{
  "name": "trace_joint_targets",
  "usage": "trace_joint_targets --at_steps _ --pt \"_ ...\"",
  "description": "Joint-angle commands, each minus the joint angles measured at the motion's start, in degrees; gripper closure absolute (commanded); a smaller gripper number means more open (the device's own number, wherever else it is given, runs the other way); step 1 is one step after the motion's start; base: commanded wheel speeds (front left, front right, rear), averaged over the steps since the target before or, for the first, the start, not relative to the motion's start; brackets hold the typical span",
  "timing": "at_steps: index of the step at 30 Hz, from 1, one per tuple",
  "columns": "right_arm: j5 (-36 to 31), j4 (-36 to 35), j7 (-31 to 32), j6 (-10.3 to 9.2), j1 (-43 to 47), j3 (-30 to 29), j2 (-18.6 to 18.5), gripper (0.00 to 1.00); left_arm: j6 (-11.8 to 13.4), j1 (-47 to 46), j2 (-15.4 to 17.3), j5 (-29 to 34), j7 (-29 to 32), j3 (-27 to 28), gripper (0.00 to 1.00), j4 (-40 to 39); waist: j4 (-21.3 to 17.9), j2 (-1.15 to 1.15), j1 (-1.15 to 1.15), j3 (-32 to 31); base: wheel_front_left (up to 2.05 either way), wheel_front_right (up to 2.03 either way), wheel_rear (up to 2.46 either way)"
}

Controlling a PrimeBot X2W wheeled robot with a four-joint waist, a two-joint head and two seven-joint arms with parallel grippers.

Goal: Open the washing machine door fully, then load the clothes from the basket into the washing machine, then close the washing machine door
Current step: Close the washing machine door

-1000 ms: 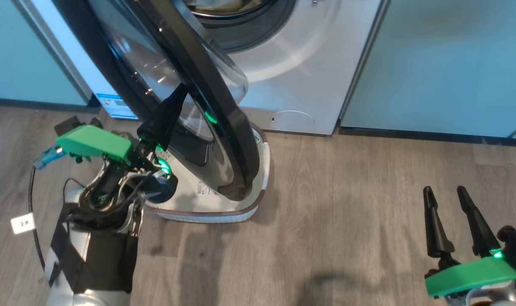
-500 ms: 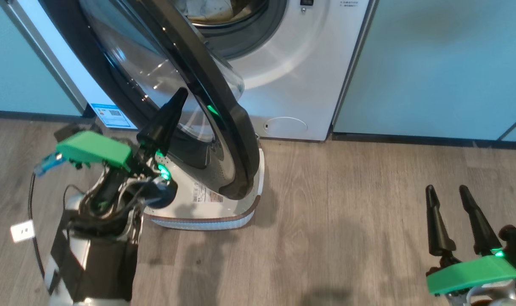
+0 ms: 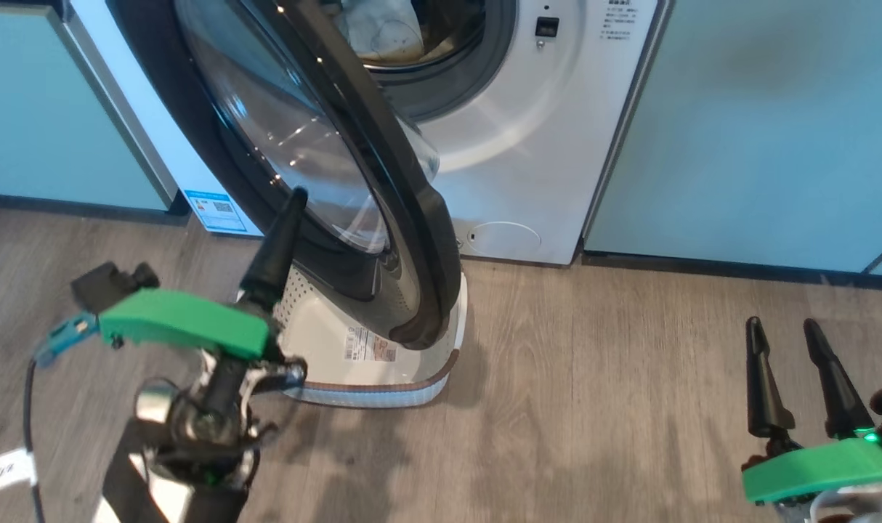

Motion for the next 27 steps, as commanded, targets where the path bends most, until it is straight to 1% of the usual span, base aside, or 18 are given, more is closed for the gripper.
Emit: trace_joint_targets --at_steps 1,5,7,9,11,12,15,20,23,27 --pt "0.03 -1.69 -0.67 -0.16 -0.77 0.83 -0.08 0.00 -0.40 -0.51 2.13 2.55 -1.70 1.13 0.00 -2.49 0.19 0.00 0.00 -0.28 0.00 0.00 0.00" --pt "-0.09 -1.55 -0.72 -0.16 -0.54 0.62 -0.03 0.00 -0.40 2.13 5.43 16.32 -9.23 -3.04 0.00 -1.41 0.28 0.00 0.00 -1.15 0.00 0.00 0.00" --pt "-0.15 -1.48 -0.74 -0.16 -0.36 0.50 -0.01 0.00 0.03 3.25 6.29 23.20 -12.73 -4.61 0.00 -0.07 0.31 0.00 0.00 -1.61 0.00 0.00 0.00" --pt "-0.23 -1.46 -0.74 -0.16 -0.04 0.42 0.01 0.00 2.01 4.16 7.47 30.59 -15.91 -6.05 0.00 0.96 0.27 0.00 0.00 -2.03 0.00 0.00 0.00" --pt "-0.40 -1.59 -0.67 -0.16 0.38 0.30 0.03 0.00 4.11 5.10 7.83 36.07 -18.36 -7.50 0.00 1.70 0.25 0.00 0.00 -2.43 0.00 0.00 0.00" --pt "-0.47 -1.68 -0.62 -0.16 0.61 0.22 0.04 0.00 5.43 5.51 8.52 39.43 -19.21 -8.36 0.00 2.12 0.25 0.00 0.00 -2.57 0.00 0.00 0.00" --pt "-0.65 -1.80 -0.50 -0.16 1.35 0.03 0.07 0.00 8.38 7.00 8.85 45.09 -20.77 -10.02 0.00 3.03 0.18 0.00 0.00 -3.02 0.00 0.00 0.00" --pt "-0.97 -2.25 -0.09 -0.16 2.89 -0.27 0.12 0.00 12.18 9.54 9.80 51.74 -21.98 -11.82 0.00 4.00 0.01 0.00 0.00 -3.49 0.00 0.00 0.00" --pt "-1.09 -2.63 0.15 -0.16 3.67 -0.51 0.15 0.00 14.02 10.95 9.94 54.31 -22.46 -12.42 0.00 3.72 -0.02 0.00 0.00 -3.64 0.00 0.00 0.00" --pt "-1.28 -3.14 0.43 -0.16 4.32 -0.77 0.18 0.00 15.54 12.56 9.64 55.90 -22.89 -12.71 0.00 2.90 0.05 0.00 0.00 -3.62 0.00 0.00 0.00"
